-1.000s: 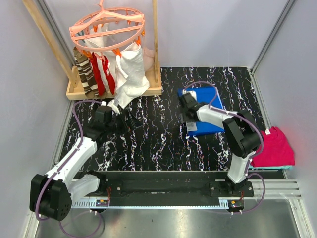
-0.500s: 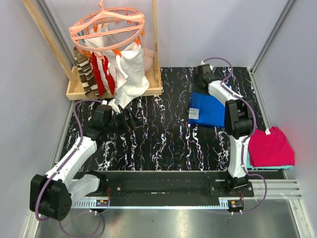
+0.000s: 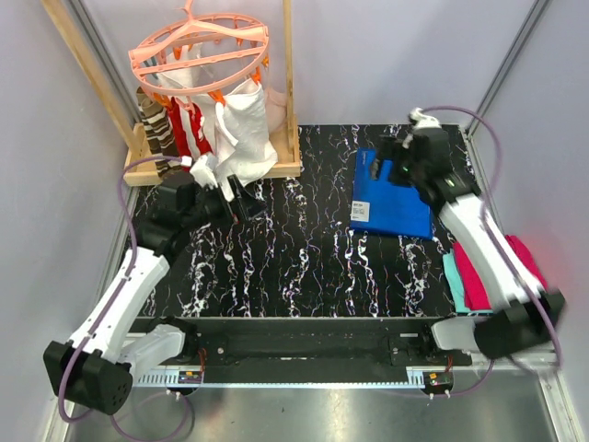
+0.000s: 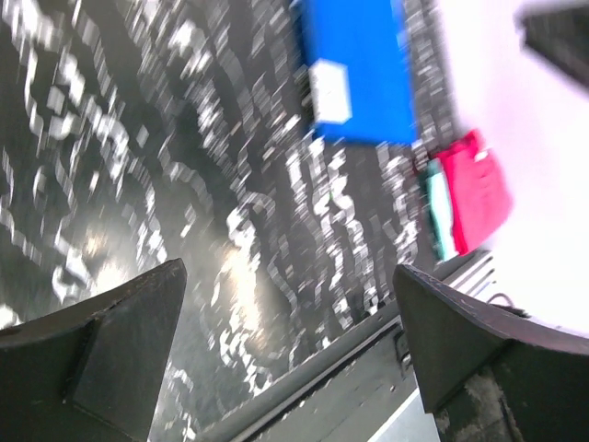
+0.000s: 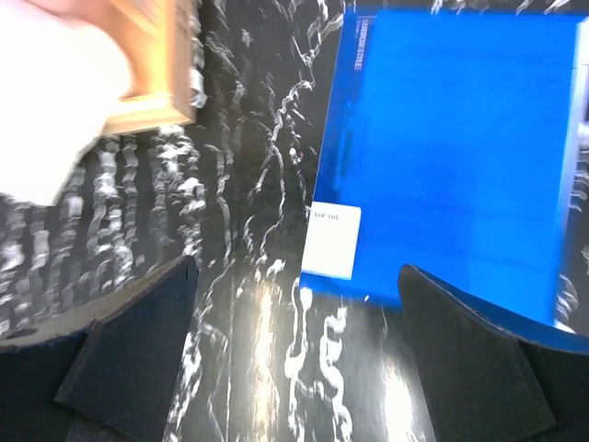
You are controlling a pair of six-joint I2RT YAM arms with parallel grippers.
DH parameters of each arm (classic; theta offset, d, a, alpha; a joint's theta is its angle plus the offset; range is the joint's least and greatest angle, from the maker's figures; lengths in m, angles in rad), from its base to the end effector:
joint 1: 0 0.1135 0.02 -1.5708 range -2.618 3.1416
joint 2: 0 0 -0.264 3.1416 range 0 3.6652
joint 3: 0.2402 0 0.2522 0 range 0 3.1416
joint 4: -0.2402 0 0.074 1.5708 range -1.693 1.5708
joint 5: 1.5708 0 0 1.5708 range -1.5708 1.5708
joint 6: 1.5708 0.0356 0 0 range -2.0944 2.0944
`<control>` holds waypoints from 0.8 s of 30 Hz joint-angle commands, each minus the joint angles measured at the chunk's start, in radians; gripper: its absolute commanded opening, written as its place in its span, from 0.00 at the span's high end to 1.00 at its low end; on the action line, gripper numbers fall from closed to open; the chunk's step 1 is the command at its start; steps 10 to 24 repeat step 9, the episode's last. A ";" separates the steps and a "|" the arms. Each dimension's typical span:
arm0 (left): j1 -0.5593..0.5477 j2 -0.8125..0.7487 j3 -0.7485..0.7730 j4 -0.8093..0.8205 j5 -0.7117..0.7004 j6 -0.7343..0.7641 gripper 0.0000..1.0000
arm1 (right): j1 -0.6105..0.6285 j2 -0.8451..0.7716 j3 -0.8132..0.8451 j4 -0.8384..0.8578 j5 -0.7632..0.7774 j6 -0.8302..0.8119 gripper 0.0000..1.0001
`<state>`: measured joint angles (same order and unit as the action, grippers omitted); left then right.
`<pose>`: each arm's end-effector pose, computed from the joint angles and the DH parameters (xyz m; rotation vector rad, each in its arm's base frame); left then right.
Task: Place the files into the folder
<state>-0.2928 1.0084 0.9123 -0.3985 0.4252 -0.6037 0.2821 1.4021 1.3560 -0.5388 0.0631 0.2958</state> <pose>0.2088 -0.0783 0.3225 -0.0592 2.1674 -0.9746 0.3027 0.0854 0.3619 0.0516 2.1658 0.2660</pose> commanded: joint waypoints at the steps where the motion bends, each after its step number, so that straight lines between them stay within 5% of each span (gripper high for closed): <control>1: 0.003 -0.057 0.112 0.026 0.056 0.033 0.01 | 0.000 -0.303 -0.164 -0.041 0.014 -0.027 0.00; 5: 0.003 -0.082 0.119 0.053 0.066 0.013 0.01 | -0.001 -0.607 -0.305 -0.061 0.017 0.012 0.00; 9: 0.001 -0.122 0.086 0.095 0.078 -0.016 0.01 | -0.001 -0.728 -0.351 -0.063 -0.104 0.085 0.00; 24: 0.001 -0.122 0.086 0.095 0.078 -0.016 0.01 | -0.001 -0.728 -0.351 -0.063 -0.104 0.085 0.00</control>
